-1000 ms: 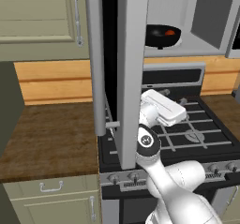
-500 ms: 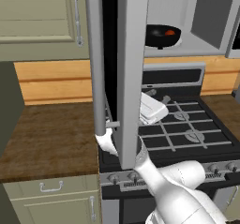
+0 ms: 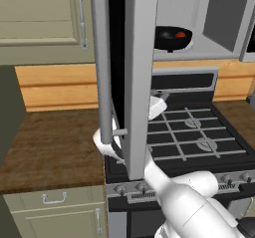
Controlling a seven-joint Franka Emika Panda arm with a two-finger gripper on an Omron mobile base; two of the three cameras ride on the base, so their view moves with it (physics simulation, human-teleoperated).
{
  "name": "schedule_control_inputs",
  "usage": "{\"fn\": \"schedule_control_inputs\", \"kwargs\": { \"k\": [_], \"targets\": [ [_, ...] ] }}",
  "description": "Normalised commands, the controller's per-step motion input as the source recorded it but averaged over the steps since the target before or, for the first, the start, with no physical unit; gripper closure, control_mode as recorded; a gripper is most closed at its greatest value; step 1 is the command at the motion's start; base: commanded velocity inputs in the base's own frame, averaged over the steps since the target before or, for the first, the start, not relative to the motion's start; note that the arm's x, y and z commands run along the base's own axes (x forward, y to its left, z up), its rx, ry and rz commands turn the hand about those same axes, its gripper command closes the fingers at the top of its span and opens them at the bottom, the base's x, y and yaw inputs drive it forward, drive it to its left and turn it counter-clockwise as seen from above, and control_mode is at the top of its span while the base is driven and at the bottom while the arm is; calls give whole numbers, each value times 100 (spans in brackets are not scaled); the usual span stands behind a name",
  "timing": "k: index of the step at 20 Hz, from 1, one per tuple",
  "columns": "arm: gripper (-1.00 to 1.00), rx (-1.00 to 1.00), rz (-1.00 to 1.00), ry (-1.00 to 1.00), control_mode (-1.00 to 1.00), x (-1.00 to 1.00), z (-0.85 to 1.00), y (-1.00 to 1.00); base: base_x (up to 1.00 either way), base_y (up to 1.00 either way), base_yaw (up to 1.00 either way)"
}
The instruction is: Pick the tomato from the sink and place it in the bowl. Then pick the bowl and place it in the microwave. Then close the microwave door and press the start button.
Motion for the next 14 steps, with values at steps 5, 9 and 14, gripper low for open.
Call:
{"fn": "schedule_control_inputs", "kwargs": {
  "k": [5,9,14],
  "targets": [
    [-100,-13,0,20,-100,28,-21,10,0,0,0],
    [-100,-19,0,16,-100,1,-25,24,0,0,0],
    [-100,-16,0,17,-100,0,-7,30,0,0,0]
  ]
}}
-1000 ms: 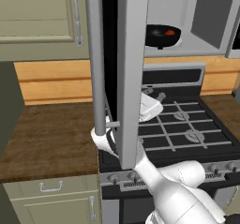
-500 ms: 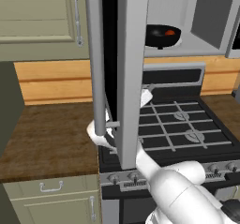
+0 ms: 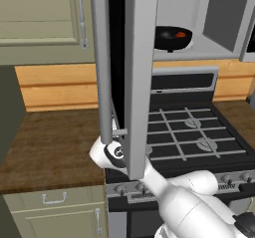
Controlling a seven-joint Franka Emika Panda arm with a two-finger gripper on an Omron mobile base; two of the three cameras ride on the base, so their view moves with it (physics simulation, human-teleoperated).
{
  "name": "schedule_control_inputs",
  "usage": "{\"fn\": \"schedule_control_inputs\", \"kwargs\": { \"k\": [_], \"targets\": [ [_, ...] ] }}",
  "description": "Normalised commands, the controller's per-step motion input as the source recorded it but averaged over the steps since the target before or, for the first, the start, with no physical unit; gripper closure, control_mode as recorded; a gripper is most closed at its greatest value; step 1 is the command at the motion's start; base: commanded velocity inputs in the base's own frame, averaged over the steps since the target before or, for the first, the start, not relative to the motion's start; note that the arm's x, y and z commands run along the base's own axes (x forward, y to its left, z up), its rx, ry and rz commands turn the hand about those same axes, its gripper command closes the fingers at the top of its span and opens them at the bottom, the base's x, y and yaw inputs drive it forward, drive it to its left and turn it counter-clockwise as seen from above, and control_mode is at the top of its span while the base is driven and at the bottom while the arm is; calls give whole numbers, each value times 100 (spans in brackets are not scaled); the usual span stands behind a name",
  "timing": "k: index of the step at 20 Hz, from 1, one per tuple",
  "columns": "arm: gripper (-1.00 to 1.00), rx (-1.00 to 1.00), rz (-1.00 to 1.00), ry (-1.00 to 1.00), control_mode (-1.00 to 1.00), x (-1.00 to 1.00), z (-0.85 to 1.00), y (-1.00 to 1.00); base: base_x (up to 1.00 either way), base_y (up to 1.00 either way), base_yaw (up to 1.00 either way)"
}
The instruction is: Pick the tomato from the sink and place it in the bowl. Then pick the bowl and place it in the microwave. Then close the microwave door and press the start button.
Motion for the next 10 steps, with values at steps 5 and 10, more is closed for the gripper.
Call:
{"fn": "schedule_control_inputs", "kwargs": {
  "k": [5,10],
  "targets": [
    [-100,-10,0,15,-100,0,0,17,0,0,0],
    [-100,-9,0,17,-100,12,-9,4,0,0,0]
  ]
}}
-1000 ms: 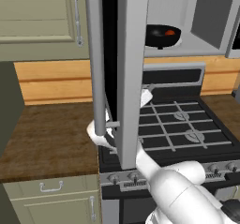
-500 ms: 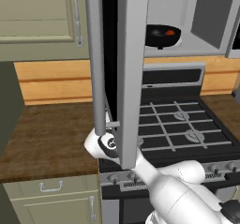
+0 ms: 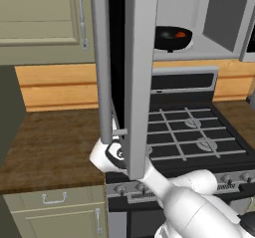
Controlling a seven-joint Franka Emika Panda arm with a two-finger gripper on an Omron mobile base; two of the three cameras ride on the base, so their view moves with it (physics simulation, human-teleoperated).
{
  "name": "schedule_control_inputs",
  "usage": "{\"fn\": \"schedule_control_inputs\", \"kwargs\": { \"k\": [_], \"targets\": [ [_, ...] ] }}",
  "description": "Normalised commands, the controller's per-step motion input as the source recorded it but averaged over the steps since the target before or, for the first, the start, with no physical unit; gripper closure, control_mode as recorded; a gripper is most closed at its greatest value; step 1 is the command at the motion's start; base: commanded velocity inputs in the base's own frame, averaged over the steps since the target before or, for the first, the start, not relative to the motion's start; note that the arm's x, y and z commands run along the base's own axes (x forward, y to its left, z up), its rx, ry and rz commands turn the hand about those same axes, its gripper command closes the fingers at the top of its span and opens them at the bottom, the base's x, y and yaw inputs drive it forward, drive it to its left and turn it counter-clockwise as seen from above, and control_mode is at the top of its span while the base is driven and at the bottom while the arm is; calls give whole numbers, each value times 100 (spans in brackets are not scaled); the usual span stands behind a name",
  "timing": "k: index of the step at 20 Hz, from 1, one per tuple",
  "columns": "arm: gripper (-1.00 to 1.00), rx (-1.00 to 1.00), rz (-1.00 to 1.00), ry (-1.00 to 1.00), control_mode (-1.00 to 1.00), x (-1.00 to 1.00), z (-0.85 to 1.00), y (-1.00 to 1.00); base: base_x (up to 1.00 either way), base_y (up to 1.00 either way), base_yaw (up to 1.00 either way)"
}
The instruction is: Pick the tomato from the sink and place it in the bowl. Then pick the bowl and place it in the microwave. Then close the microwave door and press the start button.
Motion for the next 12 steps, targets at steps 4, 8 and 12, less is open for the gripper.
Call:
{"fn": "schedule_control_inputs", "kwargs": {
  "k": [4,8,12],
  "targets": [
    [-100,-6,0,20,-100,7,-19,14,0,0,0],
    [-100,-10,0,22,-100,7,-27,26,0,0,0],
    [-100,-12,0,17,-100,2,-16,34,0,0,0]
  ]
}}
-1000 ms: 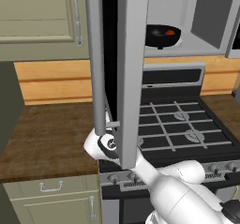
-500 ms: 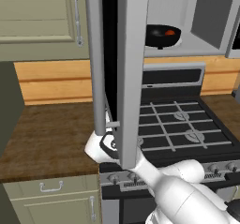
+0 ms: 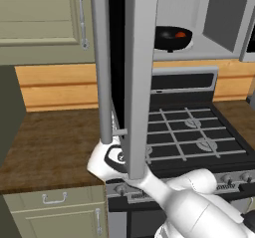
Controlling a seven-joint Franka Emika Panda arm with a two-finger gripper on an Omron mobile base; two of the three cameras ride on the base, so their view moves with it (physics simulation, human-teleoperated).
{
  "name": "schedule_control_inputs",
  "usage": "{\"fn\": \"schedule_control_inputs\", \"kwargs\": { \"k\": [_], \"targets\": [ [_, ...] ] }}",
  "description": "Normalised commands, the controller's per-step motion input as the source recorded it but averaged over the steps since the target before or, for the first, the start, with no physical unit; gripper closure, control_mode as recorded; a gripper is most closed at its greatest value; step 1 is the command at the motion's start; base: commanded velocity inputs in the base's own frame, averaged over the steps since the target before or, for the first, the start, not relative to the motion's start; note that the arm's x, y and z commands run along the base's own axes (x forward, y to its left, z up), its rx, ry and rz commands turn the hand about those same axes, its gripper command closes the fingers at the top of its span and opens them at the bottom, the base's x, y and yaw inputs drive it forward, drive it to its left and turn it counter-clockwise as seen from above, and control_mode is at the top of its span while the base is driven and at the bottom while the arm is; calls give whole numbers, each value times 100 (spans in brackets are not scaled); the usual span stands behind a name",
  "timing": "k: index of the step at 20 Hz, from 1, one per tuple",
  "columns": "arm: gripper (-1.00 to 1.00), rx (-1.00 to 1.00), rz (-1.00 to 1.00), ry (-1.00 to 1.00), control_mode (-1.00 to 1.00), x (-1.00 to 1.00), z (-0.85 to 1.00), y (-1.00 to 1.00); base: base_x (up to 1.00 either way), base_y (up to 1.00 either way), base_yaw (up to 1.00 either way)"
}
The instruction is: Pick the tomato from the sink and place it in the bowl. Then pick the bowl and place it in the microwave. Then close the microwave door and press the start button.
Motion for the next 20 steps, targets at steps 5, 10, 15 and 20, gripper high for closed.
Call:
{"fn": "schedule_control_inputs", "kwargs": {
  "k": [5,10,15,20],
  "targets": [
    [-100,-13,0,12,-100,0,-6,38,0,0,0],
    [-100,-13,0,4,-100,0,0,44,0,0,0],
    [-100,-14,0,-2,-100,-1,3,53,0,0,0],
    [-100,-16,0,-11,-100,-13,19,56,0,0,0]
  ]
}}
